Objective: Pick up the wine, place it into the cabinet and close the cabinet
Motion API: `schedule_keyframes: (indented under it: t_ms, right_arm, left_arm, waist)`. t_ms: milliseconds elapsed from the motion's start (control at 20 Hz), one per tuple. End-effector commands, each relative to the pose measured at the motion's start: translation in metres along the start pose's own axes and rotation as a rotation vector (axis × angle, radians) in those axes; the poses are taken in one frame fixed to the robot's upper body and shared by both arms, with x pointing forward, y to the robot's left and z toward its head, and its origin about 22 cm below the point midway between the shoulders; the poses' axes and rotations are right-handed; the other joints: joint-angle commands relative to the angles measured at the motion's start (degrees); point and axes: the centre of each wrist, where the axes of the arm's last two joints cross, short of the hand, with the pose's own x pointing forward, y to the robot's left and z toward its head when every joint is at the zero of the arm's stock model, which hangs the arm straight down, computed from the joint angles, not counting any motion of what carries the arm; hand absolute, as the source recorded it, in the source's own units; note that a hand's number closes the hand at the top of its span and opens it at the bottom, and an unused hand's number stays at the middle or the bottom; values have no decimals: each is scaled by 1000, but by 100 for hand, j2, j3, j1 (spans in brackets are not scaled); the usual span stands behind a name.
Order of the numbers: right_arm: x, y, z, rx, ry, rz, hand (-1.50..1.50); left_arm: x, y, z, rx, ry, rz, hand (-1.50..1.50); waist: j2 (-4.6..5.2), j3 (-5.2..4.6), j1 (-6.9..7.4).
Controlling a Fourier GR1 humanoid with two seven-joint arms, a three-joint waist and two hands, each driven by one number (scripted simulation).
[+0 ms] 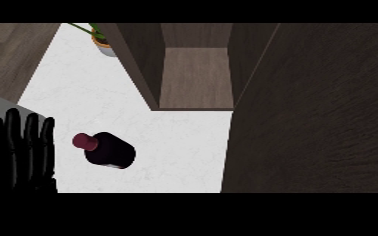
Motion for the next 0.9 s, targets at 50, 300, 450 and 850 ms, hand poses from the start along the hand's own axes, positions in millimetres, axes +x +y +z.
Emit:
schedule_keyframes:
  t_ms: [50,300,450,850]
  right_arm:
    - [15,4,15,18,-39,-17,-150]
    - [19,7,26,15,-27,-28,-150]
    - [14,2,8,36,-22,-12,-150]
    - [20,6,8,9,-38,-8,-150]
  left_arm:
    - [-19,28,-9,37,11,-15,-150]
    - [-59,45,2,62,98,-40,-150]
    - [-72,66,-21,59,118,-43,-150]
    - [-122,105,-10,36,189,-33,-150]
  waist:
    - [-1,3,1]
    - [-9,4,-9]
    - [4,6,-5]
    - [0,6,5]
